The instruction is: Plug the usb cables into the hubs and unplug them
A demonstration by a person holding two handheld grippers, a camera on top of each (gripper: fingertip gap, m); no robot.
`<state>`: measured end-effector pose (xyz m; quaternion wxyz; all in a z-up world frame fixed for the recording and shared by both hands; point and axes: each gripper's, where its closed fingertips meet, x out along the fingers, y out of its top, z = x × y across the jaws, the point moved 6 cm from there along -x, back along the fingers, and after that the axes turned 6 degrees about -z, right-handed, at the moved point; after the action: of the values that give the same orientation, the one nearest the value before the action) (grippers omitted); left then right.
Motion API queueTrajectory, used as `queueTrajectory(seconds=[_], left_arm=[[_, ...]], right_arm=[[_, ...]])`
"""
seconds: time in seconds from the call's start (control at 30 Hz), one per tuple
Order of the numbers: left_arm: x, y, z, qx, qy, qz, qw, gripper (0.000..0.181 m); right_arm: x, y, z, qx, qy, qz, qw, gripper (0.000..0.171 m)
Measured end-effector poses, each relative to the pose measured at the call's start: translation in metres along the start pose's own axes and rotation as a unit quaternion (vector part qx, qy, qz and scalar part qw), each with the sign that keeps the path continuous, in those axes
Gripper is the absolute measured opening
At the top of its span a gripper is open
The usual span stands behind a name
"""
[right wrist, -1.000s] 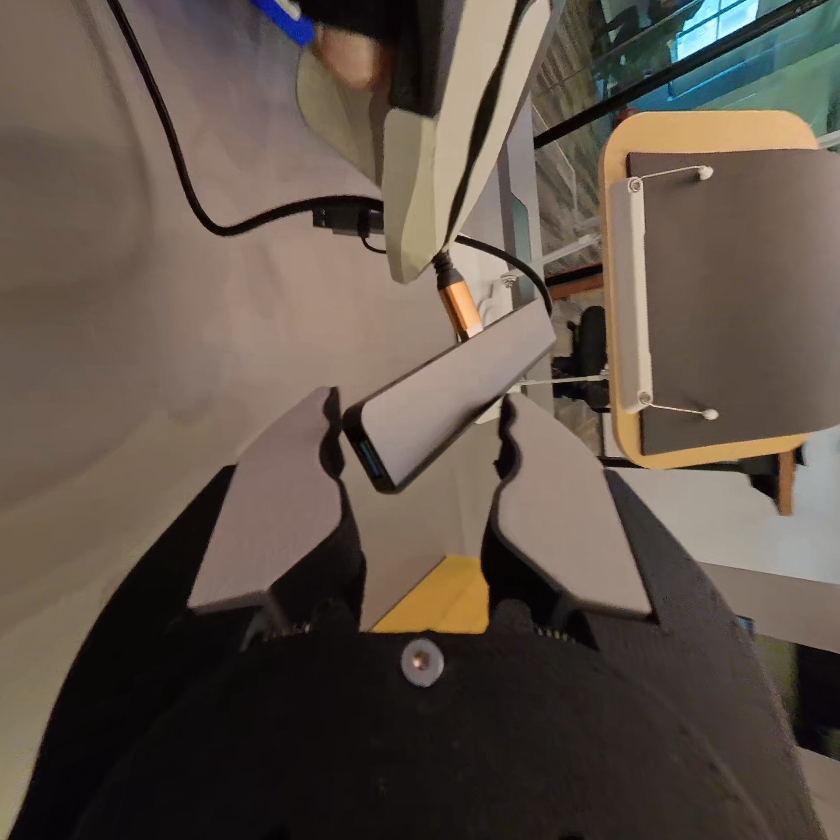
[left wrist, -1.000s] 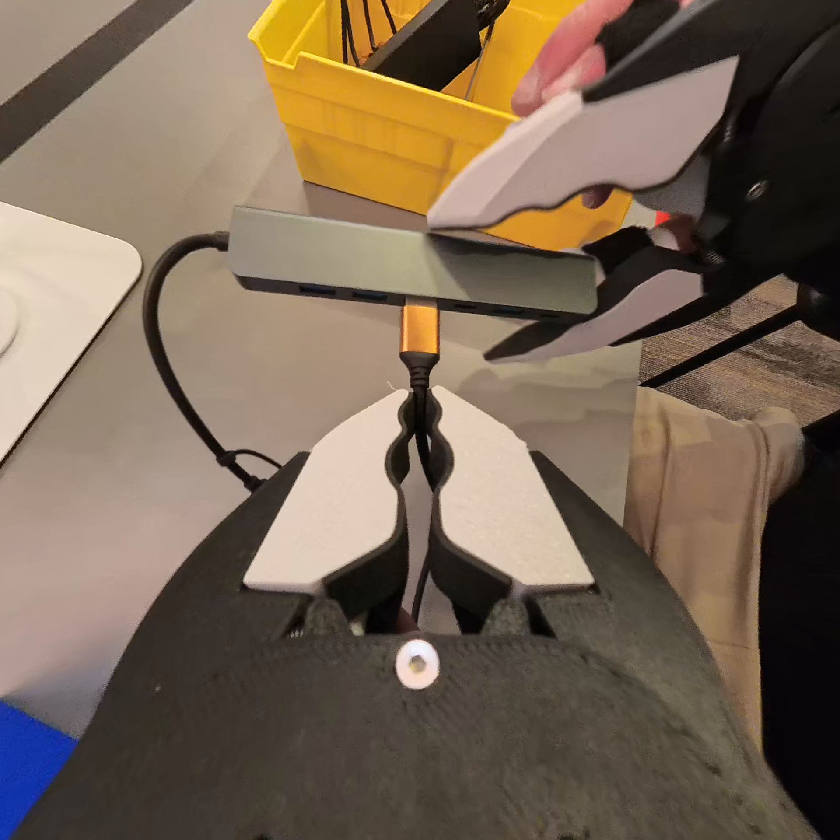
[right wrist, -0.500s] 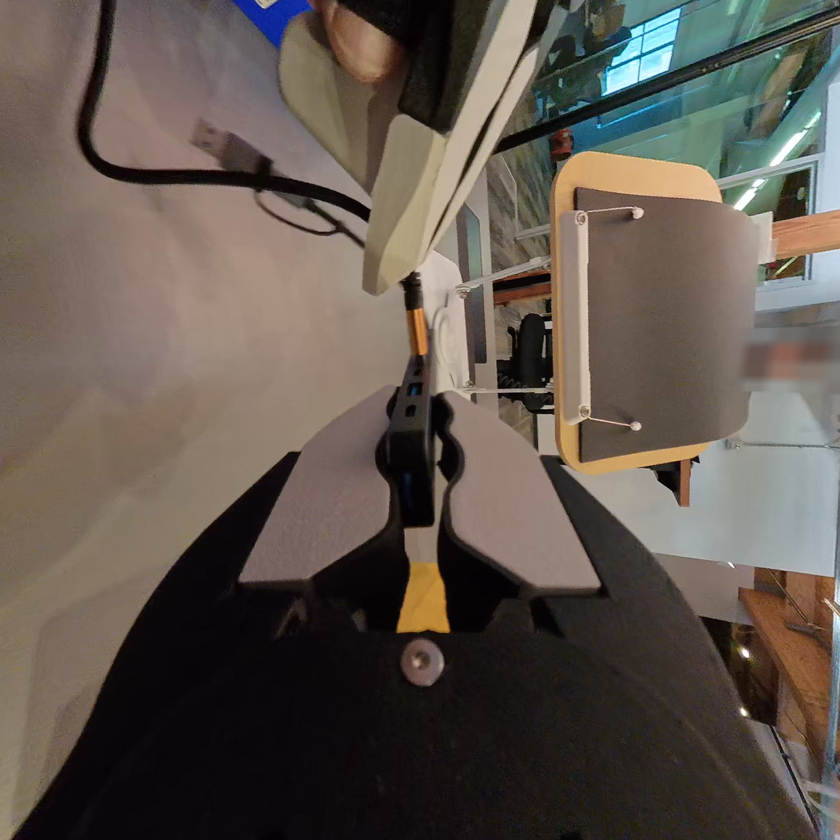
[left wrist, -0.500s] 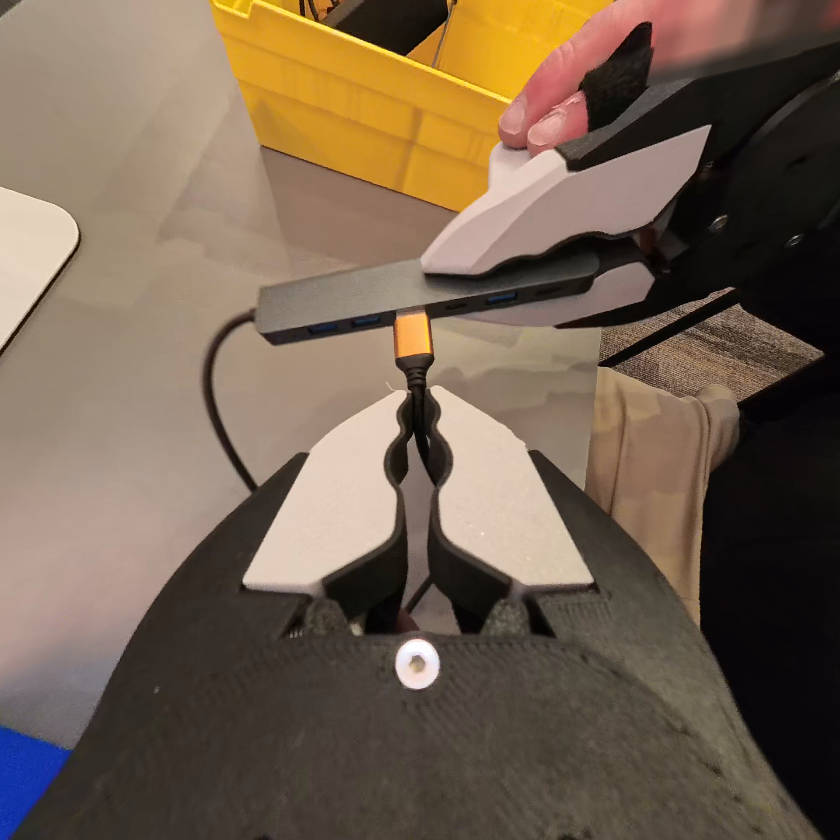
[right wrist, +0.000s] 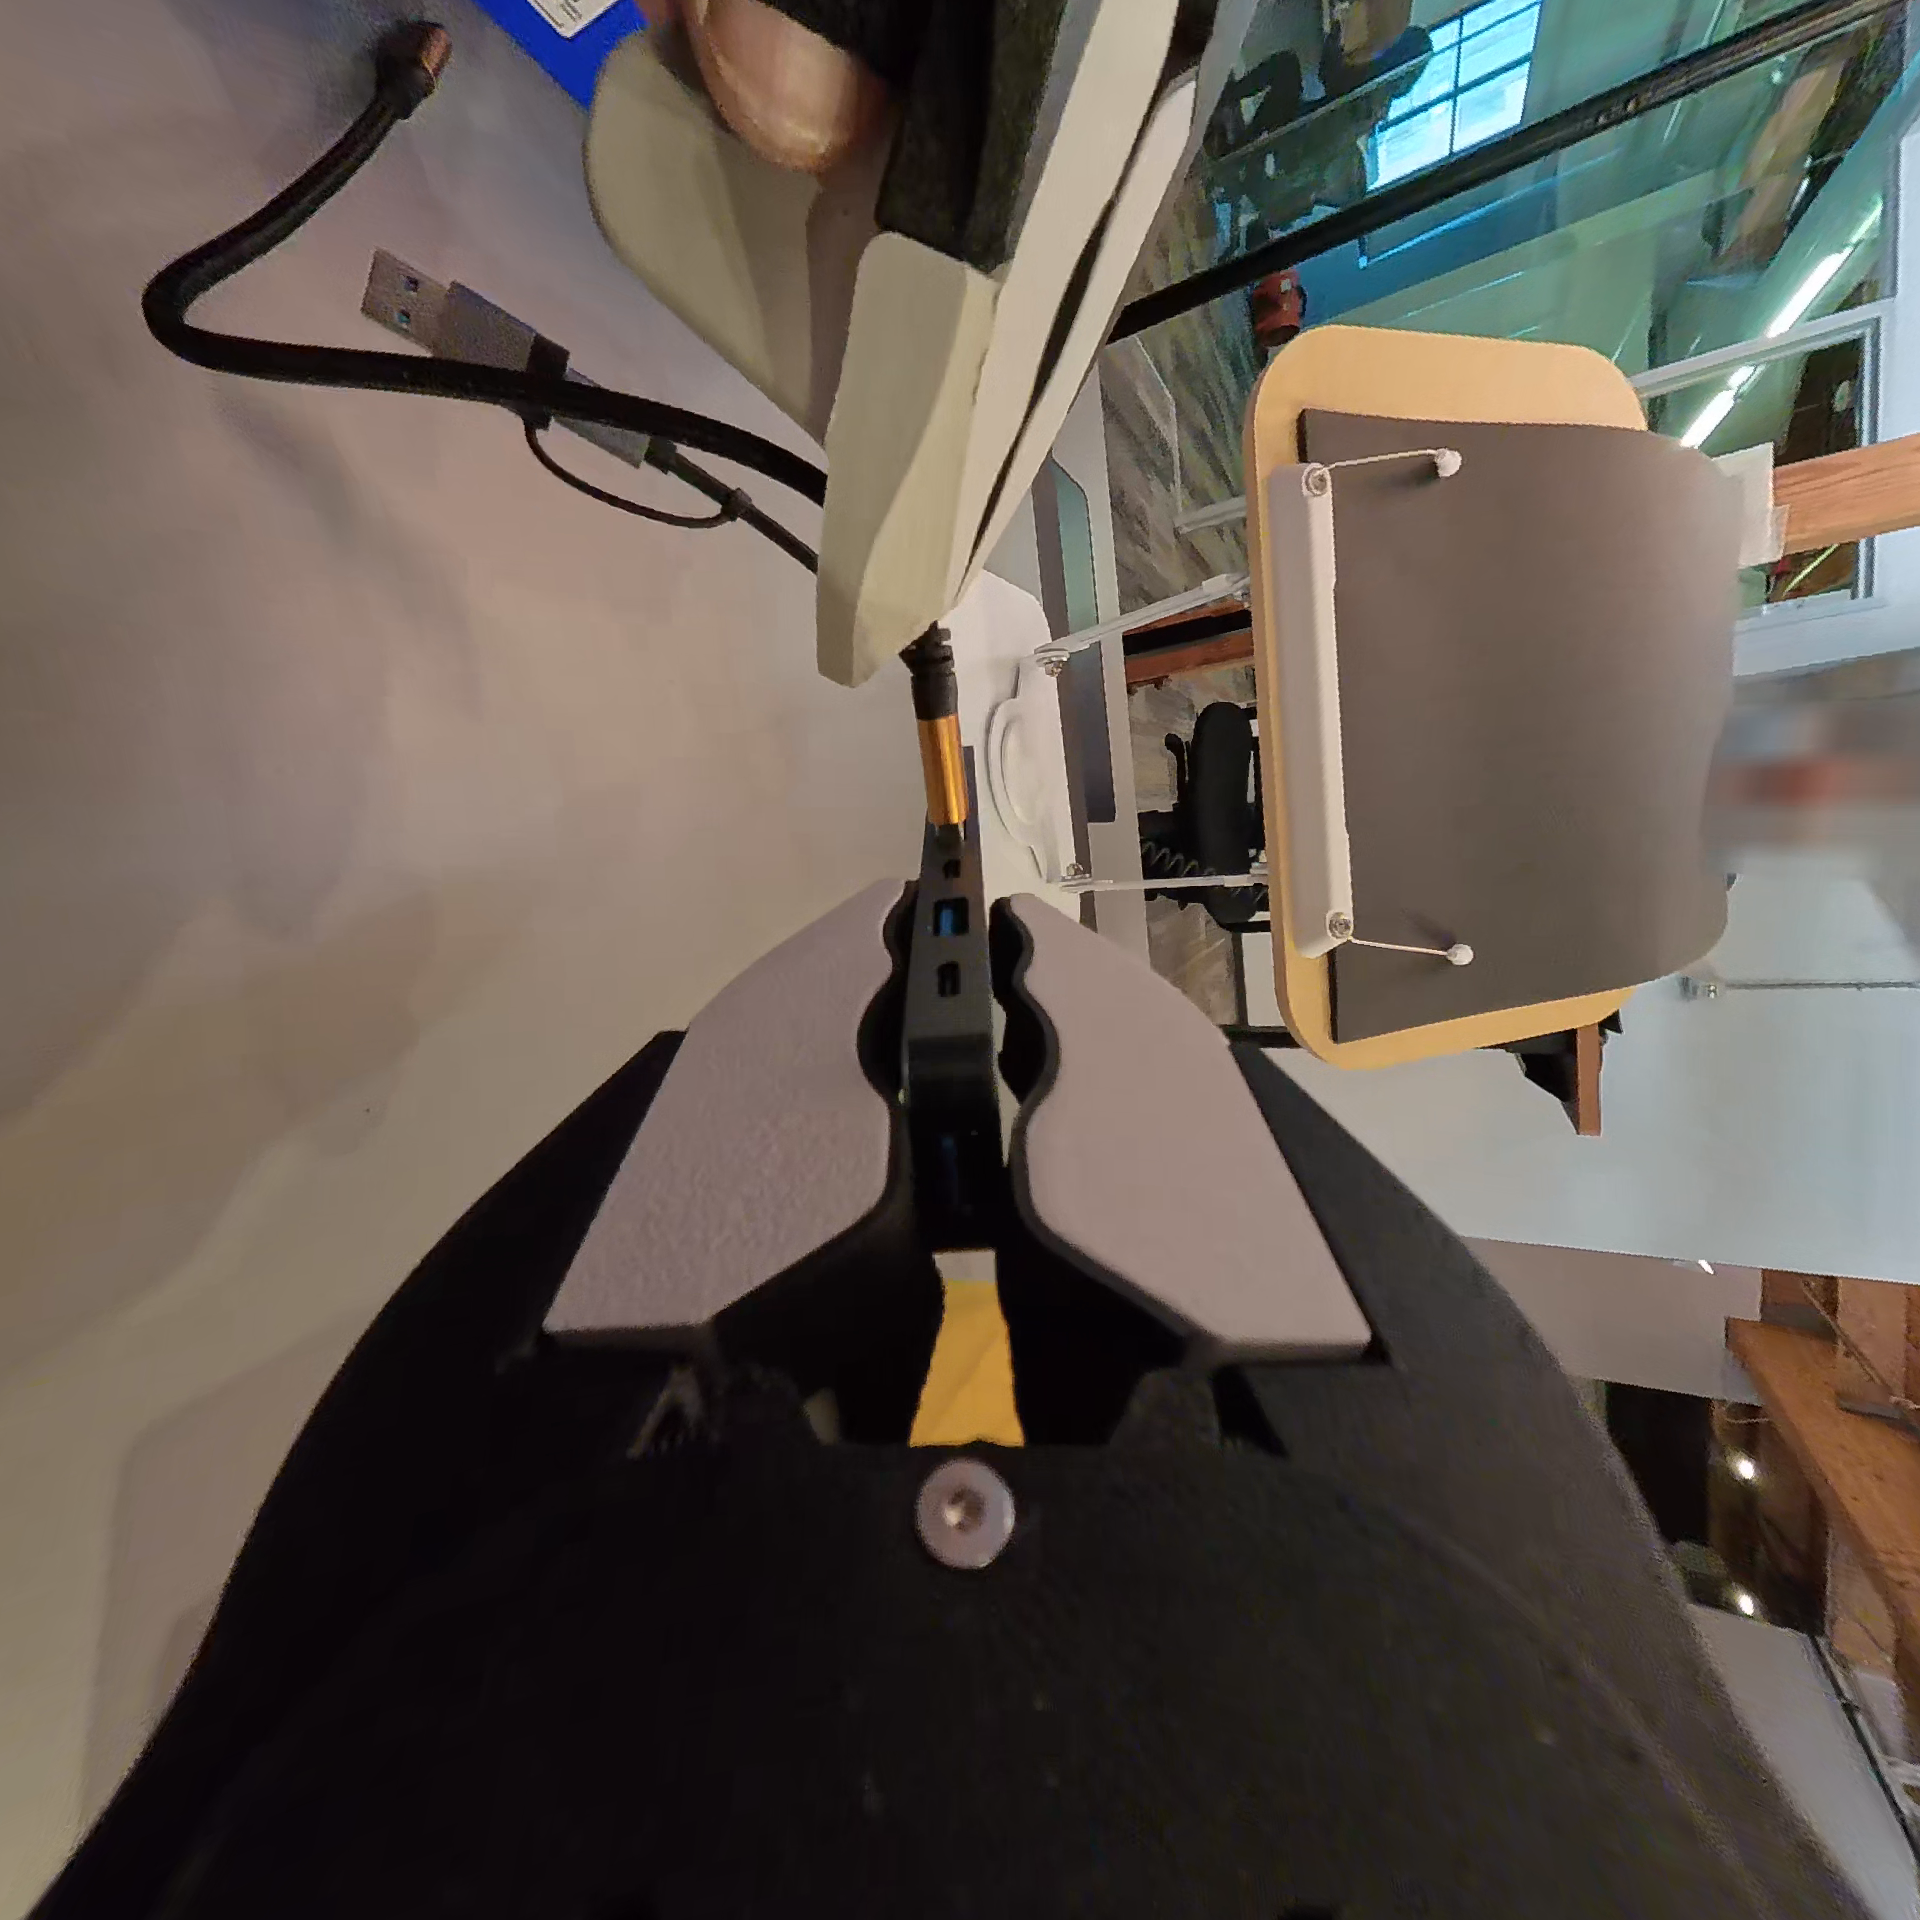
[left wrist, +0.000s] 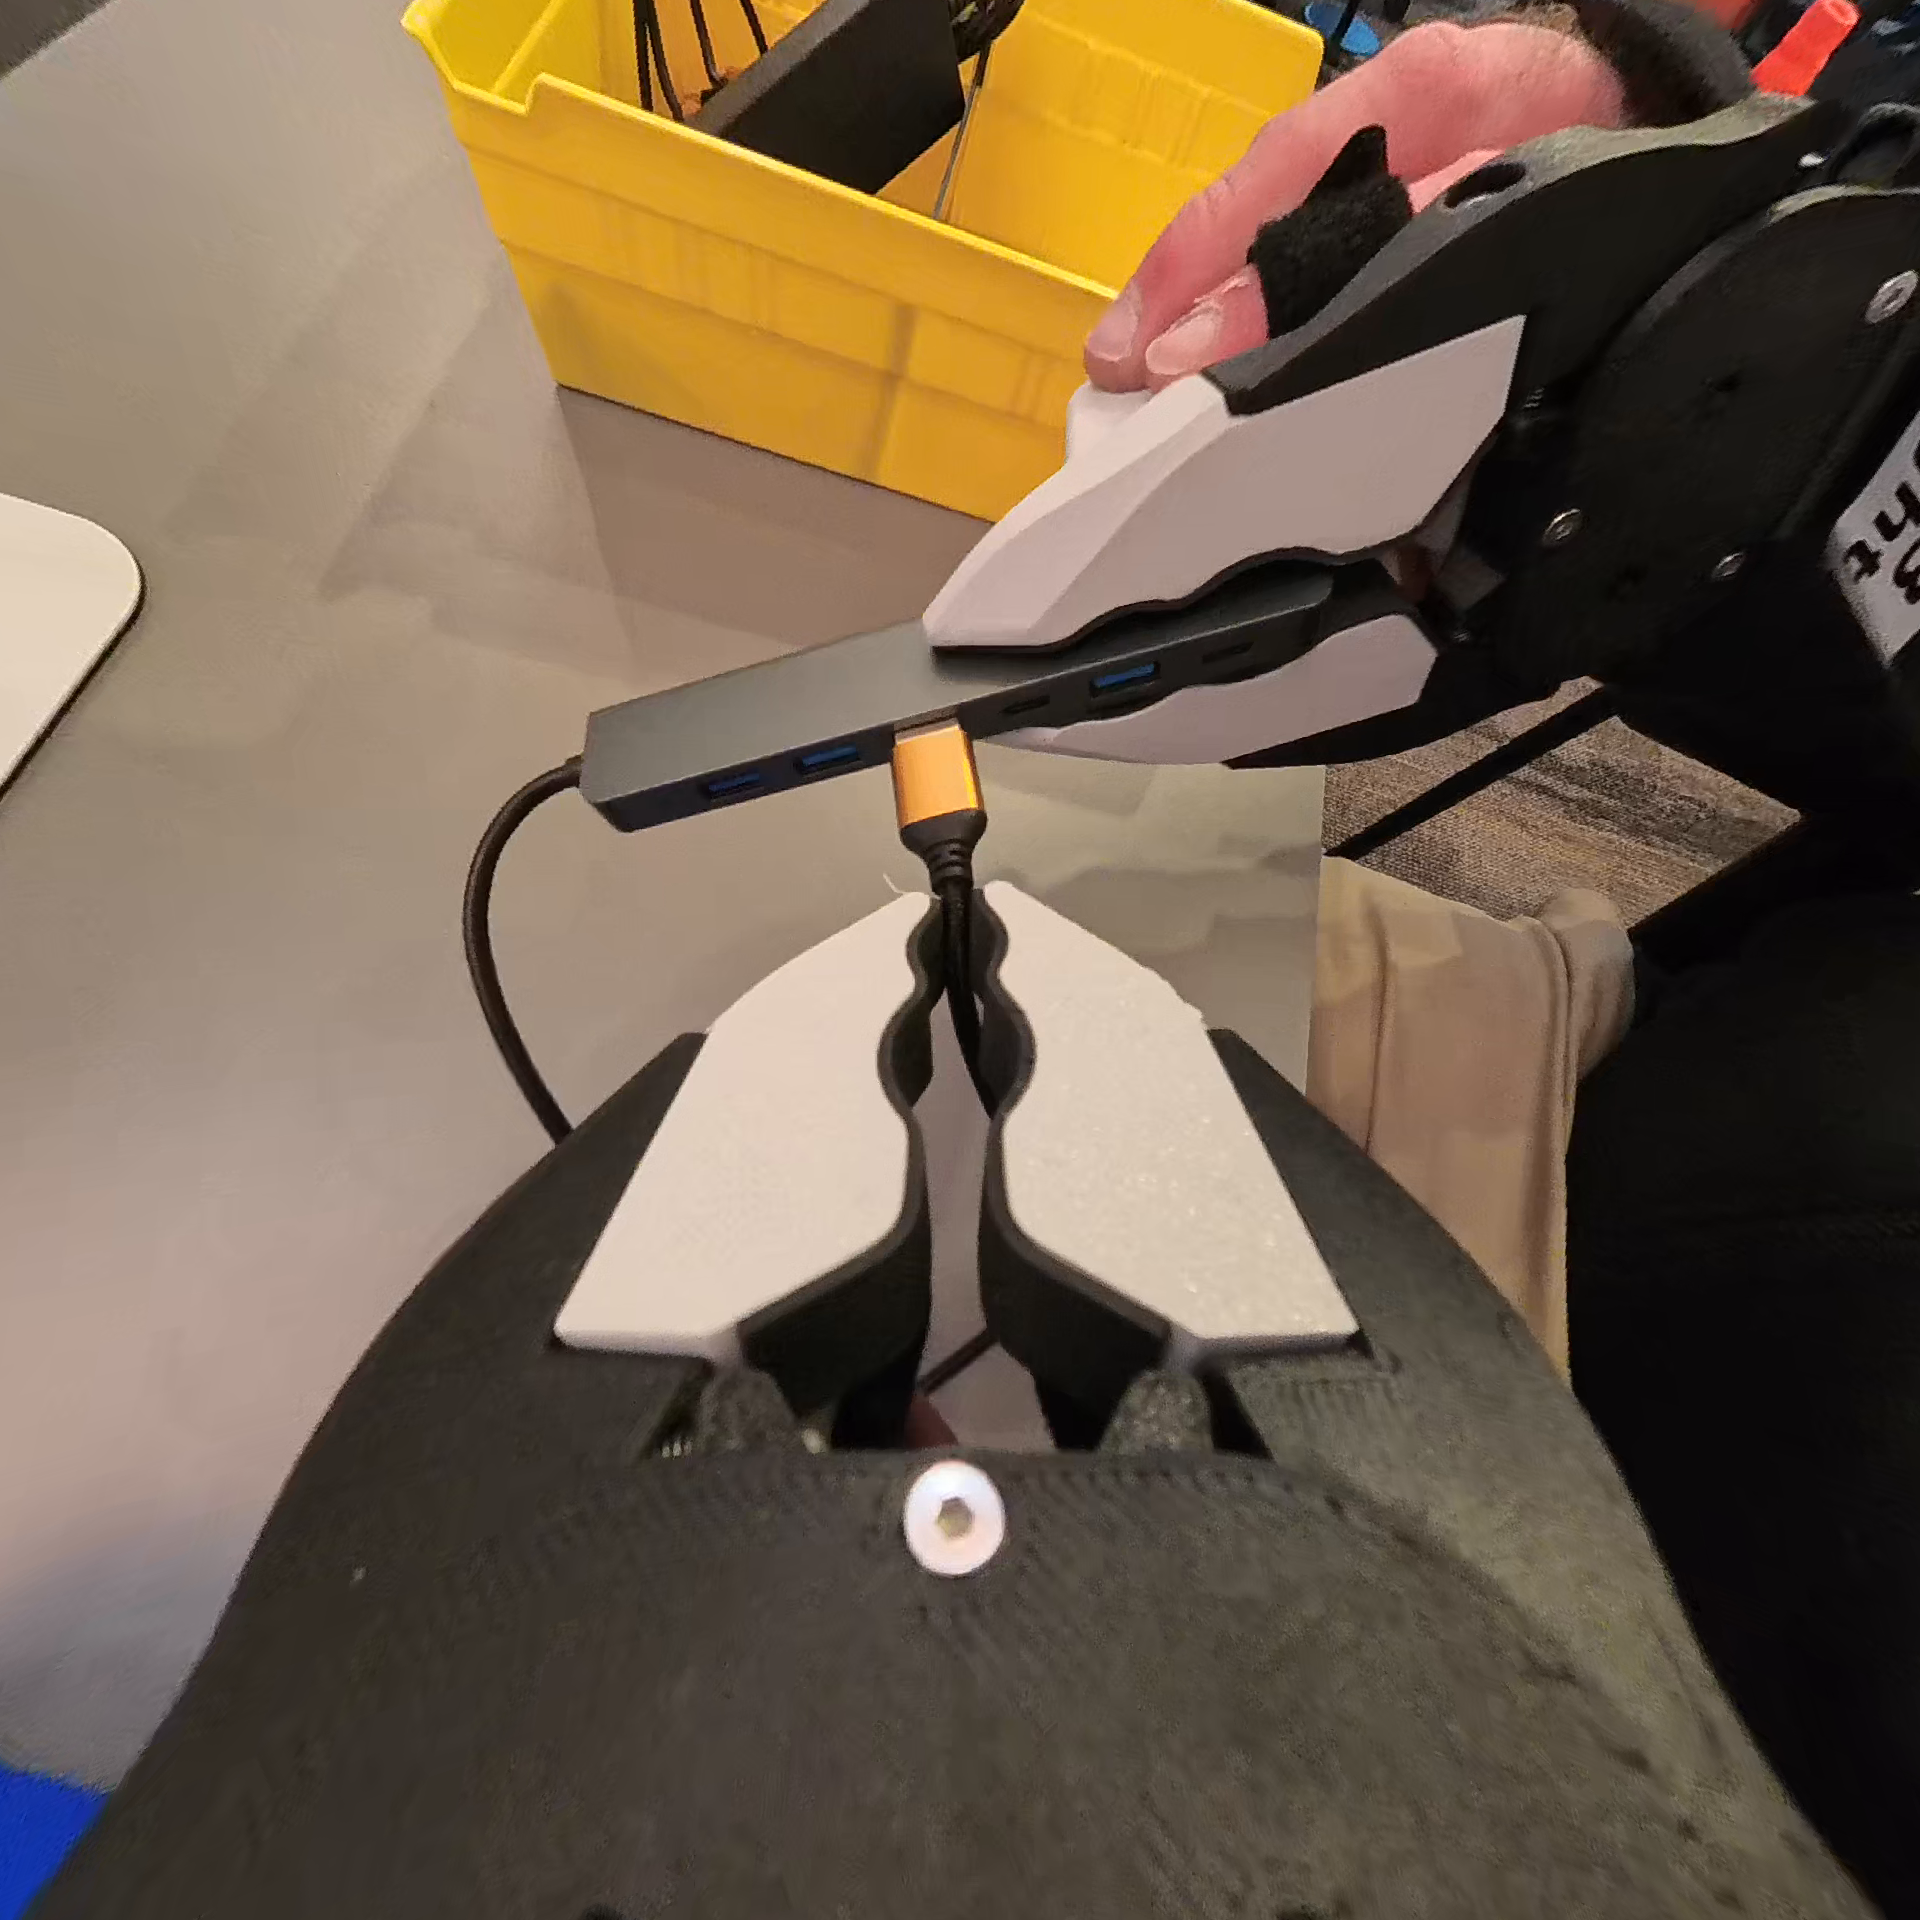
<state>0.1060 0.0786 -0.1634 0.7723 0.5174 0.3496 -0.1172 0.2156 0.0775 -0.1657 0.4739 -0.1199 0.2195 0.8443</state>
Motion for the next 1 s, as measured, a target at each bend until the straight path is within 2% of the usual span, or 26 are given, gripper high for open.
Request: queueTrajectory(seconds=[0.17, 0.27, 0.43, 0.57, 0.73, 0.8, 1.0], left_arm=[[-0.004, 0.005, -0.001, 0.014, 0.026, 0.024, 0.999, 0.008], [-0.007, 0.007, 0.001, 0.023, 0.031, 0.03, 0.999, 0.004], [-0.01, 0.006, -0.002, 0.01, 0.019, 0.035, 0.999, 0.004], [-0.011, 0.005, -0.002, 0.006, 0.008, 0.04, 0.999, 0.004], [-0.012, 0.005, 0.0, 0.013, -0.001, 0.042, 0.999, 0.004], [-0.011, 0.005, 0.002, 0.018, -0.007, 0.041, 0.999, 0.004], [-0.009, 0.005, 0.006, 0.027, -0.015, 0.045, 0.999, 0.004]], right_arm=[[0.0, -0.002, 0.001, 0.014, 0.005, -0.002, 1.0, 0.011], [-0.003, 0.0, 0.005, 0.03, 0.004, 0.016, 0.999, 0.011], [-0.004, -0.005, 0.006, 0.025, -0.003, 0.018, 1.0, 0.022], [-0.006, -0.003, 0.007, 0.023, 0.0, 0.024, 0.999, 0.011], [-0.006, -0.003, 0.006, 0.027, 0.002, 0.028, 0.999, 0.011], [-0.005, -0.002, 0.007, 0.038, 0.003, 0.035, 0.999, 0.019], [-0.004, -0.001, 0.005, 0.027, 0.005, 0.027, 0.999, 0.015]])
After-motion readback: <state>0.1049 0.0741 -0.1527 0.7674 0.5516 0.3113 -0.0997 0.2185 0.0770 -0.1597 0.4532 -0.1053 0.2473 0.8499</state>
